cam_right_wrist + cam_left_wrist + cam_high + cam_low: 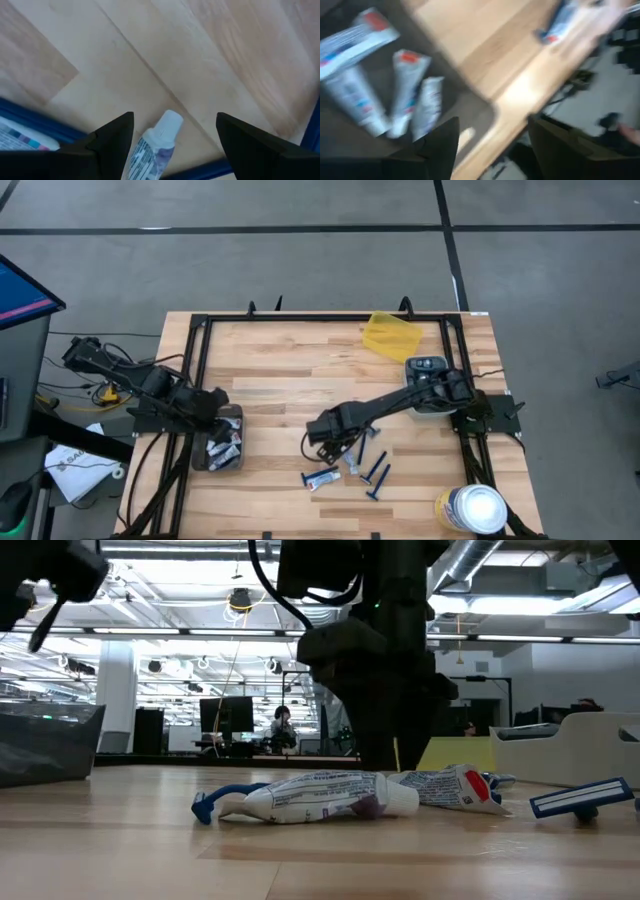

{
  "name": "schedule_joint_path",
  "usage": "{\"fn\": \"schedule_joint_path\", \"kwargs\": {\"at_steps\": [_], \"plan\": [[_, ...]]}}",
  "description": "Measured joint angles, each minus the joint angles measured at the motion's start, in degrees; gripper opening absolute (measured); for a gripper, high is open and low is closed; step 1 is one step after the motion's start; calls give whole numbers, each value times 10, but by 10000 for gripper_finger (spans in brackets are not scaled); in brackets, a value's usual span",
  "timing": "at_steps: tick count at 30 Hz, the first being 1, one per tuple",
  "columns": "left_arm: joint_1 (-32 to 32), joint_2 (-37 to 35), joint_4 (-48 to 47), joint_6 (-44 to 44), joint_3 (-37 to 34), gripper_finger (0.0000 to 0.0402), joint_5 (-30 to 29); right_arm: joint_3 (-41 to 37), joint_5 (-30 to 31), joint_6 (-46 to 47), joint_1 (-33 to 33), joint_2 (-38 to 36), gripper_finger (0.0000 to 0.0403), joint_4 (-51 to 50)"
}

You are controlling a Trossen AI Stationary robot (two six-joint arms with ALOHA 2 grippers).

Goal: Pick & Place Travel size toiletries
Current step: Put the white toothpaste into the black bin

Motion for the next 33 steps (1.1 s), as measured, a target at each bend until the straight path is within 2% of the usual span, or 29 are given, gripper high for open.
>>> {"fn": "schedule_joint_path", "kwargs": {"at_steps": [6, 9, 17, 22, 29, 33], "plan": [[0, 0, 92, 9, 0, 211, -48, 0, -1, 5, 4, 0, 276, 3], [0, 0, 106, 10, 0, 204, -73, 0, -1, 6, 4, 0, 275, 2], [0, 1, 111, 22, 0, 202, -92, 2, -4, 10, 14, 34, 251, 9], [0, 1, 114, 22, 0, 203, -106, 1, -1, 18, 16, 34, 192, 1], [0, 1, 119, 22, 0, 202, -142, 1, -2, 10, 16, 35, 46, 5], [0, 1, 122, 22, 0, 204, -163, -2, 12, 1, 16, 24, 38, 10]]}}
